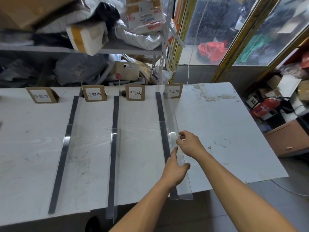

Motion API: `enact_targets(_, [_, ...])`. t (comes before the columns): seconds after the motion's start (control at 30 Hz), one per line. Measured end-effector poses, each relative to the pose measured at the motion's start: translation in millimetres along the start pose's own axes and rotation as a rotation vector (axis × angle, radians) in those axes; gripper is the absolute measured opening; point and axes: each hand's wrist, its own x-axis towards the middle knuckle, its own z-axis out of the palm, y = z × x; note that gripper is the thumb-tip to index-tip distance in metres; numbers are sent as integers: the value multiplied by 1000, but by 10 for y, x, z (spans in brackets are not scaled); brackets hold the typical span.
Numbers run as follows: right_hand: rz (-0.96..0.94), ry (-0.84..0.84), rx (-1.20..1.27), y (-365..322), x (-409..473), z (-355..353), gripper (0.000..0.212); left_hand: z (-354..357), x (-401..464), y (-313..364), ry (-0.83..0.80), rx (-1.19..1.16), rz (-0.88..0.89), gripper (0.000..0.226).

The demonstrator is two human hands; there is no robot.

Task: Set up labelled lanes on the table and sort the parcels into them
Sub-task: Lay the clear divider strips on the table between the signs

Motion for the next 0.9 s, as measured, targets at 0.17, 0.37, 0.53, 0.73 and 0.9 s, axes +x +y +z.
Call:
enact_targets(0.17, [2,79,-28,-201,-90,-49,51,-178,-17,38,28,-40,45,73])
enact_targets(0.37, [-283,273,63,-1071,-348,3,47,-932,-26,228,201,-51,168,58])
enact_targets(0.53, [-508,223,173,-2157,-570,329,44,-2124,-278,403,428,-92,338,41])
enact_targets(0.73, [-642,80,207,-3439,-849,1215,41,-3790,-870,184,704,-10,354,25])
enact_targets(0.9, [-665,-122,138,-4342,-1051,2305,40,-5015,-1407,-446,939,87,225,26])
